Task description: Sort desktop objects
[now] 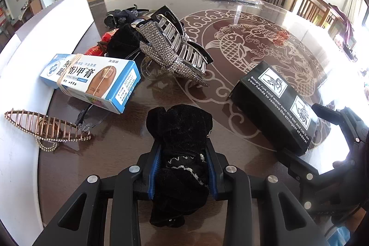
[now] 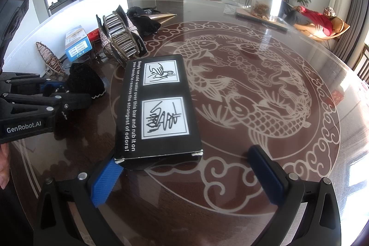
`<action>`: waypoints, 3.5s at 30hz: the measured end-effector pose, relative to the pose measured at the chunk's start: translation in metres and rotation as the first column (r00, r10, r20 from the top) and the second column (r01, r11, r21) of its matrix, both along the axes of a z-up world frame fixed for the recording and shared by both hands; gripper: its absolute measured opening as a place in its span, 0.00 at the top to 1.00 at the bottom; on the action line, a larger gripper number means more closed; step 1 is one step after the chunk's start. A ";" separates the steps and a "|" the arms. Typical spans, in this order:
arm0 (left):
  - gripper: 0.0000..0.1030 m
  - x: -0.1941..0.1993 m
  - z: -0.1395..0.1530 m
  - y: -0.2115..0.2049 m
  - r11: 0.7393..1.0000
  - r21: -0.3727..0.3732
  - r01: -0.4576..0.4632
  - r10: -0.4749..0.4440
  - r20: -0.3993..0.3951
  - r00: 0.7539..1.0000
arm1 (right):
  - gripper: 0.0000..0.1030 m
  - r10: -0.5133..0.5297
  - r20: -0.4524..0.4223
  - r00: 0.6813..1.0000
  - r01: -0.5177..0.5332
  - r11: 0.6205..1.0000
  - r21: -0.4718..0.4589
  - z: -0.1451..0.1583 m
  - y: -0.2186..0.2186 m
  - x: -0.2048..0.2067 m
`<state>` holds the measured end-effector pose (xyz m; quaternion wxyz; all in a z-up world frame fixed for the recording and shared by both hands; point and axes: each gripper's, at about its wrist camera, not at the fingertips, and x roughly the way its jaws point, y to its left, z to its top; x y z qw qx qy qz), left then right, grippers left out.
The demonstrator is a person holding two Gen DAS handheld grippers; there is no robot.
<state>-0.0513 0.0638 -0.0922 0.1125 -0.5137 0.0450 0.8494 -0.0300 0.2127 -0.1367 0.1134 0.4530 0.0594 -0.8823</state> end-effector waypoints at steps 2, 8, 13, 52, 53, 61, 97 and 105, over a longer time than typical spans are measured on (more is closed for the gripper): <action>0.67 0.004 0.004 -0.006 1.000 0.016 -0.021 0.021 -0.004 1.000 | 0.00 0.016 0.026 1.000 -0.016 1.000 -0.018 0.002 0.002 -0.001; 0.67 0.012 0.019 -0.016 0.998 0.055 -0.041 0.044 -0.048 0.998 | 0.00 0.058 0.145 0.988 -0.042 0.993 -0.110 0.024 0.003 -0.029; 0.67 0.019 0.020 -0.015 0.998 0.044 -0.041 0.044 -0.053 0.998 | 0.09 0.121 0.223 0.967 -0.109 0.992 -0.066 0.027 -0.022 -0.060; 0.14 0.057 0.068 -0.366 0.776 -0.069 -0.627 0.624 -0.065 0.779 | 0.21 0.568 0.046 0.822 -0.541 0.803 -0.250 0.098 -0.396 -0.064; 0.14 0.060 0.072 -0.366 0.772 -0.046 -0.634 0.630 -0.075 0.773 | 0.20 0.562 0.024 0.827 -0.538 0.803 -0.257 0.104 -0.389 -0.064; 0.14 0.057 0.123 -0.296 0.852 0.214 -0.477 0.495 -0.037 0.868 | 0.09 0.507 -0.008 0.862 -0.481 0.812 -0.331 0.146 -0.289 -0.076; 0.00 0.013 -0.009 -0.017 0.975 -0.017 -0.223 0.221 -0.073 0.973 | 0.00 0.049 0.002 0.999 -0.049 0.999 0.005 -0.006 -0.001 -0.036; 0.00 0.015 -0.011 -0.014 0.974 -0.013 -0.228 0.225 -0.102 0.969 | 0.00 0.049 0.002 0.999 -0.049 0.999 0.006 -0.007 -0.001 -0.035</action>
